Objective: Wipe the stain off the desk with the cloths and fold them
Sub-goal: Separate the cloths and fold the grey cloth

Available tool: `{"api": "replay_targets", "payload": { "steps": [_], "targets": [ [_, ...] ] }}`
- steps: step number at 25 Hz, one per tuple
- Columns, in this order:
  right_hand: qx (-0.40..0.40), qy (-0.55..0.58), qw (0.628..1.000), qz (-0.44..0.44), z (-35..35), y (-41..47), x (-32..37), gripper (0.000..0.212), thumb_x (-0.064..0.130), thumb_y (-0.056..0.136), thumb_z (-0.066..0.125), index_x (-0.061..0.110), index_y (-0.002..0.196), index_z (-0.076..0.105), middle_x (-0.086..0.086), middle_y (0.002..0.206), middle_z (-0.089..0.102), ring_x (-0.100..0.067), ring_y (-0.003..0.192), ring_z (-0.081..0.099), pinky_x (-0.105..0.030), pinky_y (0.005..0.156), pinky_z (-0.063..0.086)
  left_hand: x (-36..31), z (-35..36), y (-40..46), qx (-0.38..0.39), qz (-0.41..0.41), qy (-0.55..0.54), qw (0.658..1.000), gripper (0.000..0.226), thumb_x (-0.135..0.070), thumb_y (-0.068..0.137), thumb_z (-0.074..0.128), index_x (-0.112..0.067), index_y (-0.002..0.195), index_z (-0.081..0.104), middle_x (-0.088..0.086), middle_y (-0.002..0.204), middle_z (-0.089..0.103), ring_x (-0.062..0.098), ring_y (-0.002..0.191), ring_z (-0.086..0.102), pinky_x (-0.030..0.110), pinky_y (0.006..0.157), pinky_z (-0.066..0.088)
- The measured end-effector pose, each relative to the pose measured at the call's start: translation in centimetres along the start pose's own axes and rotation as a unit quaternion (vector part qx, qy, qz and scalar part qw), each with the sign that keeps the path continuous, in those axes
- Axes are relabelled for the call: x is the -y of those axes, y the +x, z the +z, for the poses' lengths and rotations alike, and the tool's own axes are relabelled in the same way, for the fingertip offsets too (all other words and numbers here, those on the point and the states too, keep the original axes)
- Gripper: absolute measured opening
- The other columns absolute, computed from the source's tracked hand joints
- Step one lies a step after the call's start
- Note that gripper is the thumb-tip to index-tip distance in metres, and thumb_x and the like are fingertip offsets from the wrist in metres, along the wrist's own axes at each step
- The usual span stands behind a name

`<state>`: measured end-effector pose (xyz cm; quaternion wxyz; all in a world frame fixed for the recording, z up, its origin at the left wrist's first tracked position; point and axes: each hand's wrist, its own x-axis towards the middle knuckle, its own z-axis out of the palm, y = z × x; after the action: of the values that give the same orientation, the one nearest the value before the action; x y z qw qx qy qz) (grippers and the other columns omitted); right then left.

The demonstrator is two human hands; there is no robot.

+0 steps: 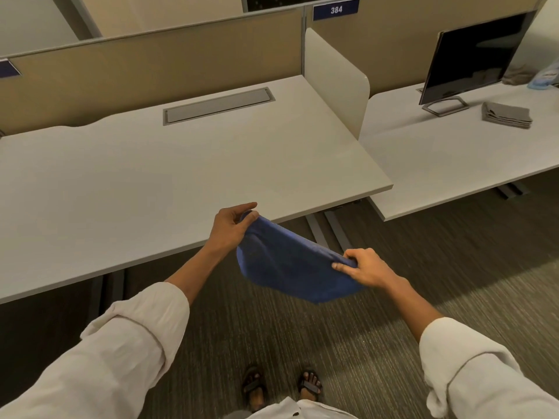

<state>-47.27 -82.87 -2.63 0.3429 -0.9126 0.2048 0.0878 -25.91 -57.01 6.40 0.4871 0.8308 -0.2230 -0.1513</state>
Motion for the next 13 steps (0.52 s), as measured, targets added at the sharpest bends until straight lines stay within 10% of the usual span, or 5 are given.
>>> {"api": "replay_targets", "payload": {
  "steps": [9,13],
  "targets": [
    [-0.095,-0.03,0.972,0.213,-0.2,1.5,1.0,0.055,0.066,0.086,0.05,0.014,0.081,0.067,-0.008,0.083,0.069,-0.027,0.076,0.065,-0.041,0.073,0.056,2.3,2.8,0.1,-0.044,-0.051,-0.004,0.998,0.025,-0.024,0.094,0.062,-0.018,0.117,0.07,0.005,0.125,0.067,0.025,0.114,0.062,0.03,0.093,0.049],
    [0.031,0.034,0.966,0.256,-1.2,2.4,3.3,0.058,0.061,0.086,0.057,0.009,0.109,0.067,-0.015,0.108,0.069,-0.03,0.098,0.066,-0.041,0.083,0.05,2.5,4.0,0.1,-0.035,-0.051,-0.01,0.998,0.017,-0.016,0.095,0.06,-0.021,0.107,0.07,0.005,0.112,0.069,0.024,0.099,0.066,0.033,0.082,0.058]
  ]
}}
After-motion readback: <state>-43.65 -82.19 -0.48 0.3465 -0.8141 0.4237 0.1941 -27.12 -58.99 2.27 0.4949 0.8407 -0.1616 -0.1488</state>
